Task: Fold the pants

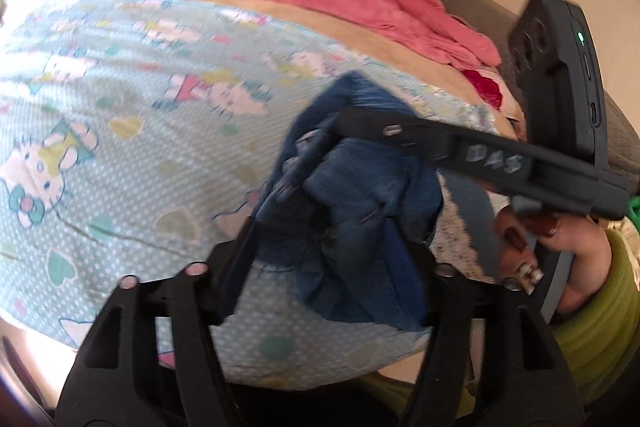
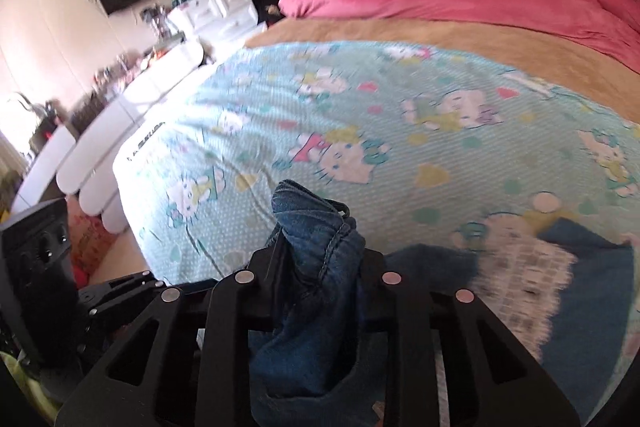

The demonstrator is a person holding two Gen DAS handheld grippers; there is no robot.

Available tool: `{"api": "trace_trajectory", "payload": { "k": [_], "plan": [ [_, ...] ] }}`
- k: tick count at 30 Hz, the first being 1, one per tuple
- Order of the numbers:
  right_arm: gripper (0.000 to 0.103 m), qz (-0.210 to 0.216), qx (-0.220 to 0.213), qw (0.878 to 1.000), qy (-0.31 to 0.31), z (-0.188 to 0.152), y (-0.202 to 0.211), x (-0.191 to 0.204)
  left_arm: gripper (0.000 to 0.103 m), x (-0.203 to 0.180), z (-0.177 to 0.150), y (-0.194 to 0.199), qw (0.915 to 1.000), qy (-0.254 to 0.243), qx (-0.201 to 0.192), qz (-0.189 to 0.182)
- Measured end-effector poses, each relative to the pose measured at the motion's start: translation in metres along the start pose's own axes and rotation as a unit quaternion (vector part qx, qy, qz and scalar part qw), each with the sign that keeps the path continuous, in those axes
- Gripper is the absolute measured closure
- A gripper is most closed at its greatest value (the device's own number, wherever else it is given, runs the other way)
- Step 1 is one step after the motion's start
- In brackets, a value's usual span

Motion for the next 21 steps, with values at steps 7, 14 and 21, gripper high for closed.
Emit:
{"api": "trace_trajectory", "payload": {
  "k": [7,14,21],
  "plan": [
    [0.079,0.014,-0.047,0.997,-0.057,0.009,0.067,-0.065,0.031,-0.037,0.012,-0.021,0.999,-0.042,0.012,-0.012],
    [0.048,-0.012,-0.084,0.992,-0.096,0.001,0.097,-0.116,0.019,-0.083,0.016,-0.066,0.9892,-0.024,0.035,-0.14],
    [0.039,-0.055,-0.08,0.984,-0.148,-0.03,0.115,-0.17,0.019,-0.16,0.003,-0.06,0.9735,-0.127,0.045,-0.185]
  ]
}}
Point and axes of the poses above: each gripper's, at about its wrist camera, not at the fingertips, and y roughly against the way its jaws point, x to its left, z to its top, the point moved 7 cm from there along -y, roughly the way its jaws point, and after that the axes turned 10 degrees about -y, right-handed, at the moved point
